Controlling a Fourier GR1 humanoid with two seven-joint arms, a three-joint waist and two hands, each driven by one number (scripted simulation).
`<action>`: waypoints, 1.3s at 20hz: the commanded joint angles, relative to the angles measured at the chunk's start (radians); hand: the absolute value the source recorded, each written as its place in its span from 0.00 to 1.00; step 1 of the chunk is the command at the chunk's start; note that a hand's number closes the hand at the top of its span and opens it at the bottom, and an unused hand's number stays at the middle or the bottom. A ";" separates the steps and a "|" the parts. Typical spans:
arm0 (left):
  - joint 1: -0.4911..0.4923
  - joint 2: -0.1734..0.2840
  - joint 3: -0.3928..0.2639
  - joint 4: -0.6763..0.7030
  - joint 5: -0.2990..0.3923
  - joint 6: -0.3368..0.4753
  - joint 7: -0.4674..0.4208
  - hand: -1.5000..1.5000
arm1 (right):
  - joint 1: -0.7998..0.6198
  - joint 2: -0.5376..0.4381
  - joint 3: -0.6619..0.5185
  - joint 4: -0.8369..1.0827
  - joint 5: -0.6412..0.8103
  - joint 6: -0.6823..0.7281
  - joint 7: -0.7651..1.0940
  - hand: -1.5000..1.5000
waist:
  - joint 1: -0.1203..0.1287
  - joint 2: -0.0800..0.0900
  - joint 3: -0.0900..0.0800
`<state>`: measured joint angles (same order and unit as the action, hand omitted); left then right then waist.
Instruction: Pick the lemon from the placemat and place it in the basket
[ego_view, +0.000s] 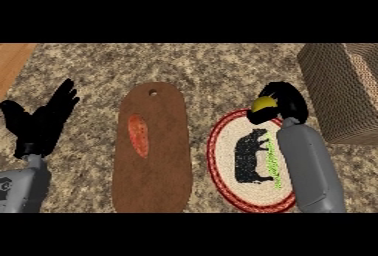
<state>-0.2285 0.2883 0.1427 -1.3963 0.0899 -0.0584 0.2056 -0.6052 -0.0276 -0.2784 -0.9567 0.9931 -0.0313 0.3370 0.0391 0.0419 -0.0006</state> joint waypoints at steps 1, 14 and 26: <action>-0.020 -0.012 -0.023 -0.007 0.000 -0.014 0.002 0.50 | -0.125 0.026 -0.122 0.017 -0.018 -0.187 0.245 1.00 | 0.058 0.011 0.003; -0.099 -0.029 -0.074 0.003 -0.018 -0.026 0.032 0.50 | -0.506 -0.074 -0.169 0.164 0.377 -0.701 0.614 1.00 | 0.129 0.022 -0.007; -0.108 -0.025 -0.068 0.018 -0.014 -0.031 0.046 0.50 | -0.724 -0.246 -0.218 0.392 0.694 -0.655 0.884 1.00 | 0.126 0.015 -0.005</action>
<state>-0.3447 0.2506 0.0642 -1.3803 0.0613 -0.0718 0.2453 -1.2611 -0.2323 -0.4901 -0.6181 1.5971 -0.6591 1.0506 0.1602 0.0612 -0.0057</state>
